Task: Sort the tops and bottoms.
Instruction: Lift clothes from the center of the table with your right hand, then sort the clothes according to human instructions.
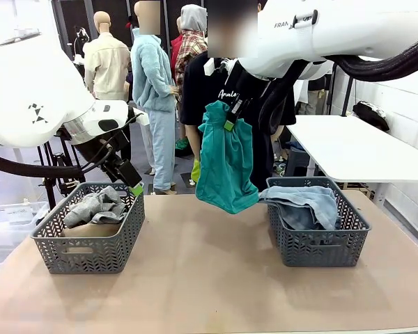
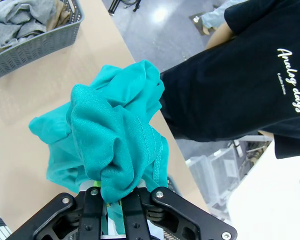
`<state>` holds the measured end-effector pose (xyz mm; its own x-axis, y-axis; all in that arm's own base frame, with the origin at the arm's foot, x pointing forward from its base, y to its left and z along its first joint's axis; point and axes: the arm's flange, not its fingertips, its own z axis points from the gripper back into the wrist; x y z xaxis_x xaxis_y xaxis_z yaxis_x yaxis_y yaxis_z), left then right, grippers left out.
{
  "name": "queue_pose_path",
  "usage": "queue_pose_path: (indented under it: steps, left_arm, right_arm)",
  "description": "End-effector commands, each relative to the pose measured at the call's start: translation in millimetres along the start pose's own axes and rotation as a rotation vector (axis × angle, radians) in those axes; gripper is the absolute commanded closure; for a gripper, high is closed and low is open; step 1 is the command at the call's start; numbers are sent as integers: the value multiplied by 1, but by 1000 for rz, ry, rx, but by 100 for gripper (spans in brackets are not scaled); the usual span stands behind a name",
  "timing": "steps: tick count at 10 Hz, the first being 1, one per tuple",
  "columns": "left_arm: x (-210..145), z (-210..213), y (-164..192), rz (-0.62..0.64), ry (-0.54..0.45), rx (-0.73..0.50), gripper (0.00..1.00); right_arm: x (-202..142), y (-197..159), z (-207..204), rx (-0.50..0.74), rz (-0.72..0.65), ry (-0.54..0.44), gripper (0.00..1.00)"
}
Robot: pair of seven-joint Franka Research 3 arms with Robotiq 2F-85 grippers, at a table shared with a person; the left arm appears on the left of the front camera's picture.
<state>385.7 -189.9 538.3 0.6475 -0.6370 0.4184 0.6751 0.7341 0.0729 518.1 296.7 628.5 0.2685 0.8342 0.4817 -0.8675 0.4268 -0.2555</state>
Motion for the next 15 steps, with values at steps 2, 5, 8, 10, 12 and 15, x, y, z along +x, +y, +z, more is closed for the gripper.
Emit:
queue_pose_path:
  steps: [2,5,8,10,12,15]
  left_arm:
    - [-1,0,2,-1,1,-7,0]
    - [-1,0,2,-1,1,-7,0]
    - [-1,0,2,-1,1,-7,0]
    - [-1,0,2,-1,1,-7,0]
    - [-1,0,2,-1,1,-7,0]
    - [-1,0,2,-1,1,-7,0]
  right_arm:
    - [2,-2,1,4,-2,1,100]
    - [2,-2,1,4,-2,1,100]
    - [2,-2,1,4,-2,1,100]
    - [2,-2,1,4,-2,1,100]
    - [2,-2,1,4,-2,1,100]
    - [2,-2,1,4,-2,1,100]
